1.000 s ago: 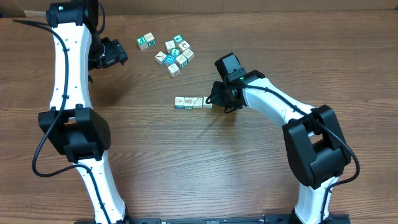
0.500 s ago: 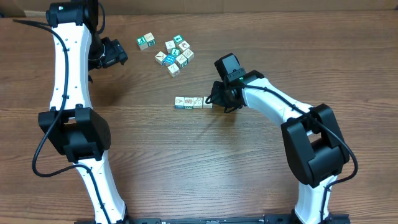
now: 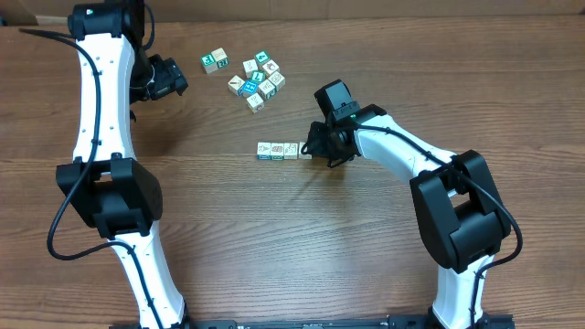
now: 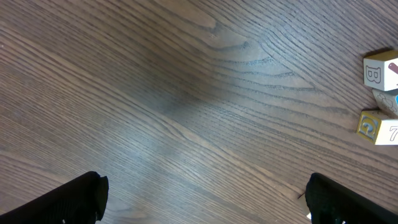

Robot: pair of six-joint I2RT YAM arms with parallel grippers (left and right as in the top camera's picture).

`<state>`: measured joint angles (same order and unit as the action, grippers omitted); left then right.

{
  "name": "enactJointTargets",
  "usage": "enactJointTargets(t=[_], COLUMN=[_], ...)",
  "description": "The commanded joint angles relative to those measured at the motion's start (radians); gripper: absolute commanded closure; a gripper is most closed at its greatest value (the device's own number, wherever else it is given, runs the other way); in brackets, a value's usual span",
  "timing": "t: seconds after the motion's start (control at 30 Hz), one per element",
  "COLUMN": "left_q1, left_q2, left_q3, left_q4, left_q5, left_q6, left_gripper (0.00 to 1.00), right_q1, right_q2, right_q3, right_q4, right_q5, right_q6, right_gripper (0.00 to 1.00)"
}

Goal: Form a horizontal line
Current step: 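Push the L block left against the elephant block with the right gripper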

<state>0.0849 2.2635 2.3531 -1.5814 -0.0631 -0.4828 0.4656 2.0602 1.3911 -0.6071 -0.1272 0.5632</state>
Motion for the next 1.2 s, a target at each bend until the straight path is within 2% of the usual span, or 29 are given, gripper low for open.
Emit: enactJointTargets(t=[0.0,0.57,1.17], left_q1=[-0.006,-0.006,-0.006], left_q2=[-0.001,-0.001,-0.001], left_q3=[0.004,0.004,0.004], left_q4=[0.001,0.001,0.001], left_q5=[0.002,0.002,0.002], left_q6=[-0.003,-0.003,-0.003], left_gripper=[0.01,0.00,0.01], right_q1=[0.004,0.004,-0.024], right_q2=[0.011,0.011,0.011], right_q3=[-0.011,-0.011,-0.008], right_q4=[0.000,-0.002,-0.001], right_q5=[-0.033,-0.043,0.014], right_q6=[-0.022,-0.019,0.070], right_gripper=[0.96,0.96,0.96])
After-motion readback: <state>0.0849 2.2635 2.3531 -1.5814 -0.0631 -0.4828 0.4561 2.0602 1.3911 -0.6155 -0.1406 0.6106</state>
